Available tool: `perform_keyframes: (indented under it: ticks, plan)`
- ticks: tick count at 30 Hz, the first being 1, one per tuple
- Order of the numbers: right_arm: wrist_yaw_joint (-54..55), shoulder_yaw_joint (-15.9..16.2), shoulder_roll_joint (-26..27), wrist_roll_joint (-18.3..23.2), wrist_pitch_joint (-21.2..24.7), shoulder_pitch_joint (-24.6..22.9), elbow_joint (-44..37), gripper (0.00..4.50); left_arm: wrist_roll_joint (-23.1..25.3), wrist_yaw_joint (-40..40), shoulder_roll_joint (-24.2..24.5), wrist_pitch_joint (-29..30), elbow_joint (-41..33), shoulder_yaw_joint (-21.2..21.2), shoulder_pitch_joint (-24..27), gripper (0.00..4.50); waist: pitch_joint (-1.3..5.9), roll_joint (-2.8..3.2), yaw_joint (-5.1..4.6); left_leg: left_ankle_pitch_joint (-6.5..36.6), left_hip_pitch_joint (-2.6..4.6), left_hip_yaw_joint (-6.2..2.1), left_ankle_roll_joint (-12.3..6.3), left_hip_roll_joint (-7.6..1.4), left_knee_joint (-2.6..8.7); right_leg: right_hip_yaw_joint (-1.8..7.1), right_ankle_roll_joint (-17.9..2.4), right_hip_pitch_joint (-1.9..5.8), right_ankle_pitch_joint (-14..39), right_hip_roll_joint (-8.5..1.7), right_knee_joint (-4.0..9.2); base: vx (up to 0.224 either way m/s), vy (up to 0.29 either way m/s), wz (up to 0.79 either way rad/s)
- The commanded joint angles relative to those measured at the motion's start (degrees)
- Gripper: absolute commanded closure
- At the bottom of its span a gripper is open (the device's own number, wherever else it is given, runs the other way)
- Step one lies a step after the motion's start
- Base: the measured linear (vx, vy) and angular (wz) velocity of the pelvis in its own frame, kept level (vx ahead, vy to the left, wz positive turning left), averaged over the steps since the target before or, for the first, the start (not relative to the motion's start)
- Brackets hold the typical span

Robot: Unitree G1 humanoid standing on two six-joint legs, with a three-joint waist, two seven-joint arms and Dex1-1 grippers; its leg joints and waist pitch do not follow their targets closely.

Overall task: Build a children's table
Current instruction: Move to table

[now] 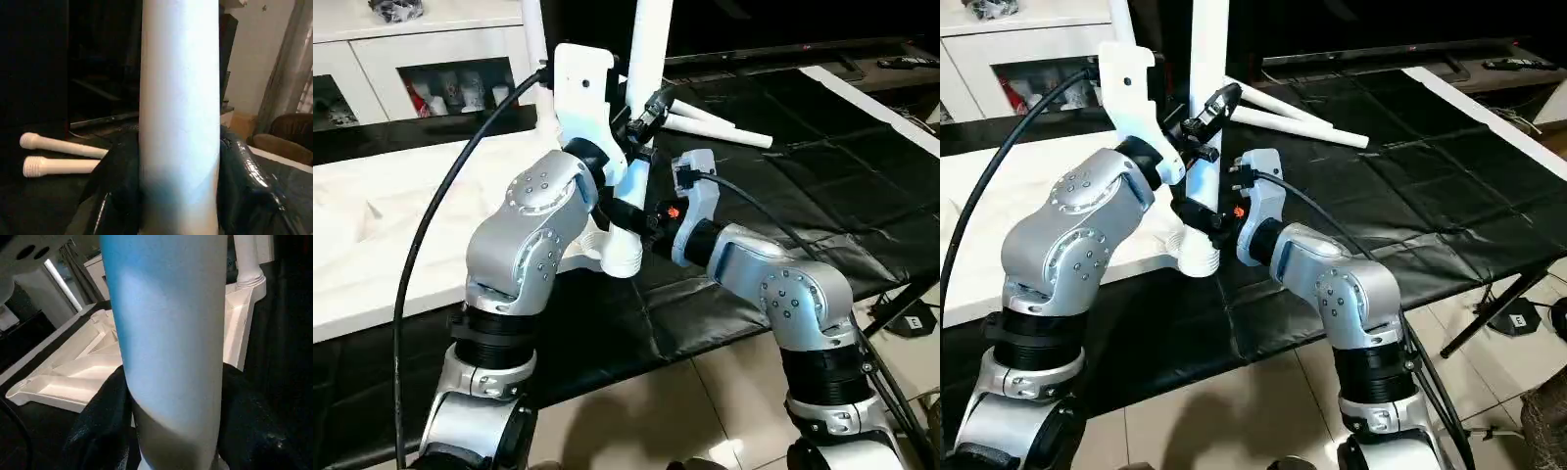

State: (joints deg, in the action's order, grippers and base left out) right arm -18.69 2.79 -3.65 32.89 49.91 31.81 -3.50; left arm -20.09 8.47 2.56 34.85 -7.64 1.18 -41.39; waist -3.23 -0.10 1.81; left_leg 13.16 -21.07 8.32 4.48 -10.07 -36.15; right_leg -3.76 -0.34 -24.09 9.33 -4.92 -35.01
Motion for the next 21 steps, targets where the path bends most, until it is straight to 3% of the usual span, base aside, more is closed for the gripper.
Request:
perform_keyframes:
  ticks: [1,3,6,8,11,12,14,18,21]
  plan:
    - [0.24,-2.1,-1.03,-1.01,-1.22,0.68,2.1,2.51,-3.21,1.03,-0.75,0.4,-1.03,-2.54,-1.48,2.05,4.15,-0.29,-0.01,-0.2,-0.39,0.34,-1.04,-1.56,4.31,2.46,-11.03,4.21,7.75,-2.36,3.2,0.0,0.0,0.0]
    - [-2.7,-1.91,-2.49,-0.56,-2.36,0.65,1.88,2.51,-7.13,1.54,-1.63,1.52,-0.68,-5.55,-1.79,2.02,4.23,-0.53,0.05,-0.57,-0.4,0.44,-1.08,-1.54,4.21,2.47,-11.74,4.26,6.71,-2.39,3.12,0.0,0.0,0.0]
    - [-4.13,-2.11,-3.31,-0.05,-2.42,0.59,1.79,2.6,-8.8,1.18,-2.09,2.16,0.04,-7.22,-2.25,1.64,4.19,-0.59,0.12,-0.32,-0.45,0.5,-1.68,-1.41,4.15,2.43,-11.99,4.39,6.58,-2.25,3.14,0.0,0.0,0.0]
    - [-7.27,-2.31,-5.31,0.73,-2.45,0.71,2.04,2.61,-13.81,3.97,-2.2,4.06,1.14,-9.7,-2.74,1.58,4.26,-0.86,0.23,-0.76,-0.42,0.52,-2.16,-1.35,4.06,2.4,-12.08,4.44,6.68,-2.3,3.05,0.0,0.0,0.0]
    - [-12.73,-2.2,-7.69,2.12,-3.02,0.92,2.06,2.61,-20.19,9.19,-1.45,7.03,2.43,-11.89,-2.91,1.32,4.27,-0.79,0.41,-1.61,-0.43,0.56,-3.6,-1.33,3.96,2.33,-12.68,4.35,6.46,-2.26,3.04,0.0,0.0,0.0]
    - [-13.14,-2.12,-7.86,2.21,-3.05,0.88,1.96,2.61,-20.36,9.54,-1.32,7.16,2.5,-11.88,-2.89,1.32,4.3,-0.77,0.44,-1.82,-0.38,0.53,-3.85,-1.4,3.94,2.32,-12.8,4.33,6.29,-2.29,3.01,0.0,0.0,0.0]
    - [-23.8,-0.09,-12.34,5.09,-3.51,-0.19,-0.58,2.61,-26.86,18.95,1.59,12.41,4.53,-12.13,-2.27,1.32,4.3,-0.68,0.66,-1.53,-0.27,0.56,-4.74,-1.35,3.9,2.27,-13.01,4.41,6.74,-2.23,2.95,0.0,0.0,0.0]
    - [-33.35,2.5,-16.82,7.22,-2.49,-0.8,-2.96,2.61,-29.99,28.67,5.74,17.31,5.98,-9.88,-2.11,1.32,4.31,-0.51,0.66,-2.3,-0.2,0.47,-6.15,-1.48,3.79,2.2,-14.04,4.34,5.73,-2.31,2.8,0.0,0.0,0.0]
    - [-35.95,3.24,-18.01,7.46,-2.38,-0.82,-3.29,2.61,-31.29,30.9,7.06,19.31,6.65,-9.04,-2.53,1.32,4.21,-0.52,0.69,-0.72,-0.1,0.52,-5.46,-1.61,3.89,2.22,-14.36,4.3,8.16,-2.45,3.0,0.0,0.0,0.0]
